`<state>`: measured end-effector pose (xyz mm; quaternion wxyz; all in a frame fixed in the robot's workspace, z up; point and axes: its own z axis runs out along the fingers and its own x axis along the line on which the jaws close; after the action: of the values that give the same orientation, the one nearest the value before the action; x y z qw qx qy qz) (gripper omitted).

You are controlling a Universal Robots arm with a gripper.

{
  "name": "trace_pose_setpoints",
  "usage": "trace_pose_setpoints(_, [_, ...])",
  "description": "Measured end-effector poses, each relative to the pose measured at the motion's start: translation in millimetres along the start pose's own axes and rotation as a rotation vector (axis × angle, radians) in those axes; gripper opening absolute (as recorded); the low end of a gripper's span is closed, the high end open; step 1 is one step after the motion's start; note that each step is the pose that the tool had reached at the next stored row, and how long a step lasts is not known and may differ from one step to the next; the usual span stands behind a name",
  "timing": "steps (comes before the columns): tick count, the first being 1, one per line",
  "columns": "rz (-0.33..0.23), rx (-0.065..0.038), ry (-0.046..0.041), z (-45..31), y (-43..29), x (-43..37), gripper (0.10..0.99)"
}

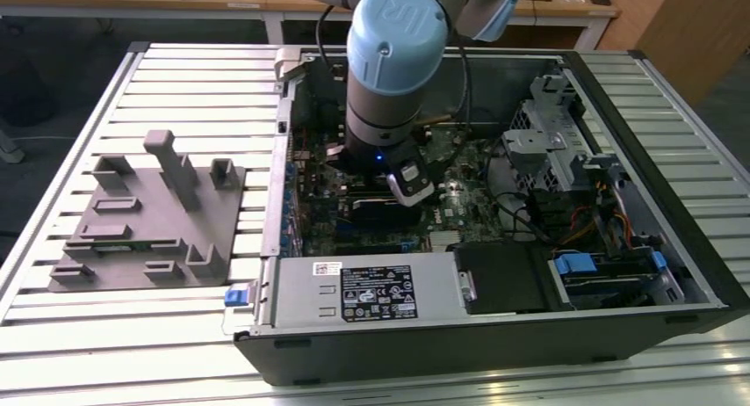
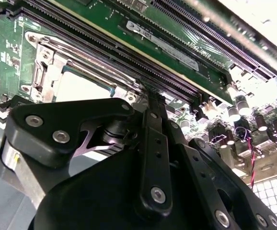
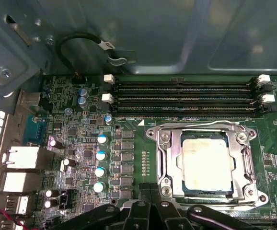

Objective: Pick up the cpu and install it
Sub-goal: 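Install the second cpu locking lever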

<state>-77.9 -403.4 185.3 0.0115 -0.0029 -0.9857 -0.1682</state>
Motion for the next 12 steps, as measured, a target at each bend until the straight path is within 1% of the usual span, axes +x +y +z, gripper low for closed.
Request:
trace_pose_setpoints(3, [0.0, 0.0, -0.0002, -0.3, 0.1, 0.1, 0.106])
trace_pose_setpoints(5, [0.0, 0.0, -0.0006, -2.0, 0.9, 0.2, 0.106])
trace_pose_setpoints(12, [0.0, 0.003, -0.0004, -3.7, 1.3, 0.8, 0.106])
